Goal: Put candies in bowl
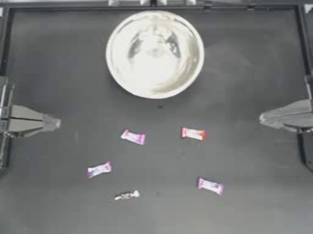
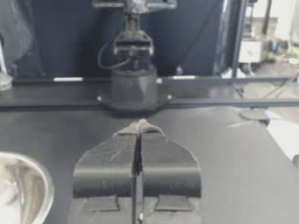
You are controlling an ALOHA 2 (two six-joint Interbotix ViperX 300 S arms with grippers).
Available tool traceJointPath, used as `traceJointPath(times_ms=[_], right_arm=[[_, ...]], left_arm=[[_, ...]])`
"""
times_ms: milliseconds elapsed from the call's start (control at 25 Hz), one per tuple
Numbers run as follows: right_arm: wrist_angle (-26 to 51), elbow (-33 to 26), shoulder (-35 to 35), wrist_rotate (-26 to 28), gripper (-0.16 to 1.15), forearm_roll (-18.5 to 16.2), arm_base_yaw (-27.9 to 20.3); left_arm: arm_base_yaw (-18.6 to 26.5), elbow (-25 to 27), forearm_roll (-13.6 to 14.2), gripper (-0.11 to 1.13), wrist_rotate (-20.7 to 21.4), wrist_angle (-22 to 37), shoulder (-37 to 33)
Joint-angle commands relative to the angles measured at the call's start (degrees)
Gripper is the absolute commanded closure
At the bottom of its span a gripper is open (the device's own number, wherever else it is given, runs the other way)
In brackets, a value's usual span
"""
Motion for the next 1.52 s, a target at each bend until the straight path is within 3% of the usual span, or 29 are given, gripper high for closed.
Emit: traceJointPath(times_ms=[40,120,280,400,520,640,720,840,1040,1240,1520], right_arm=[[-1.1,-1.3,0.4,0.4,1.0,-0.2,0.3],[-2.1,-1.1,0.4,0.0,0.92,-0.4,0.4],[-2.8,-0.7,0.4,-0.1,0.89,-0.9,0.4],[-2.8,-0.5,0.4,-0.2,0.81,-1.2,0.4],[-2.8,-0.6,0.4,-0.1,0.53,-2.5,0.5],[-4.0,-0.4,0.4,0.0,0.11,-3.2,0.5],[-5.5,0.0,0.4,-0.1,-0.11,-3.1,0.5],[-6.0,0.4,0.3,-0.1,-0.01,-3.1,0.5],[-5.4,0.5,0.4,0.0,-0.01,-2.7,0.6],[-4.3,0.5,0.4,0.3,-0.01,-2.5,0.5],[-2.4,0.4,0.3,2.1,-0.01,-3.0,0.5]], left_arm=[[-0.1,-1.8,1.2,1.06,1.2,0.4,0.7],[-0.3,-2.3,1.2,0.94,1.4,1.8,0.9],[-0.6,-2.9,1.2,0.95,1.3,4.5,0.8],[-0.6,-3.0,1.1,0.86,1.1,4.9,1.1],[-0.6,-3.0,0.9,0.54,0.9,5.7,1.4],[-0.6,-3.0,-0.2,0.06,0.6,6.2,2.1],[-0.7,-3.0,-1.2,-0.09,0.7,7.0,2.7],[-0.6,-4.0,-2.2,0.05,0.6,10.6,3.2],[0.0,-8.1,-4.0,0.01,0.5,22.6,3.9],[3.0,-12.3,-6.4,0.01,0.4,33.7,10.3],[3.2,-19.2,-4.6,0.01,-3.3,43.2,20.8]])
